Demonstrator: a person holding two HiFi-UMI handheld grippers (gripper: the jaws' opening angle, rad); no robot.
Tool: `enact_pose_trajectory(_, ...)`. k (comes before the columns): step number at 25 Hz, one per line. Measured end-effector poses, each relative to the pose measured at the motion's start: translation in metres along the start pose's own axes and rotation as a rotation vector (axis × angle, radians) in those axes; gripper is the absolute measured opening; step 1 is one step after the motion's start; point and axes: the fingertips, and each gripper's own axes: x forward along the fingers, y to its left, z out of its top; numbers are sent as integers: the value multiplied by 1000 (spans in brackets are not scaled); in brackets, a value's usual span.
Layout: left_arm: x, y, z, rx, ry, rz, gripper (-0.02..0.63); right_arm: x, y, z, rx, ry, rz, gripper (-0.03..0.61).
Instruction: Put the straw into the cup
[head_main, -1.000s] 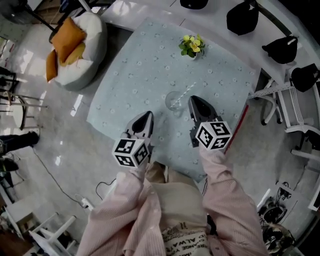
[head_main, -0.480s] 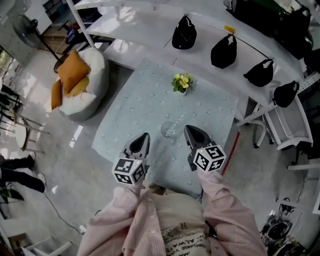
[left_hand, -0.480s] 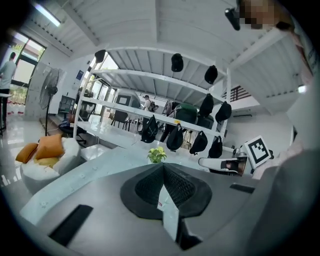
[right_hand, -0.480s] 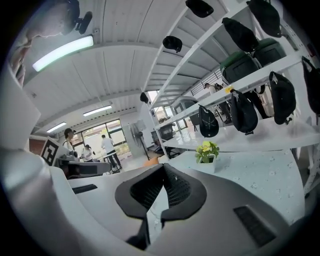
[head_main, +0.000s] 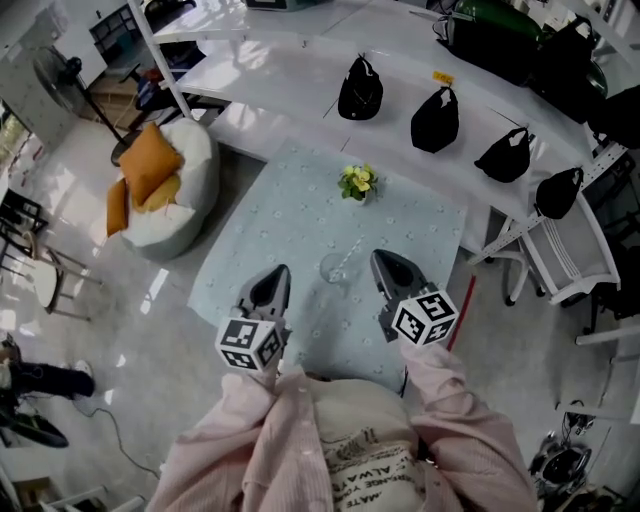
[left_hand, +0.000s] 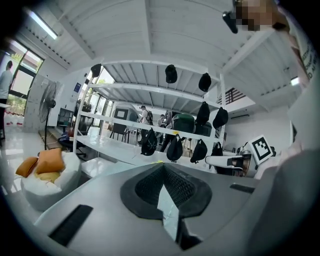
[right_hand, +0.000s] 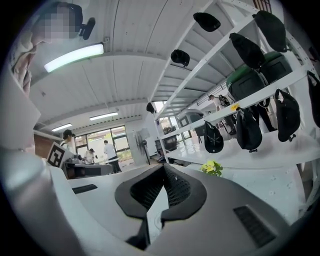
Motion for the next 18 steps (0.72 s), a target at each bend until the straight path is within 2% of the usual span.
enact_pose_trajectory(4,-6,8,14,26,-37,29,0,-4,0,14,-6,-37,2,0)
enact_pose_trajectory(12,-16,20,26,1,-89,78,0,-11,0,31,-2,-83,5,0)
enact_pose_trajectory(18,-18,26,28,-1,-97,101,0,-18,-7,39,-22,-102,-27,0)
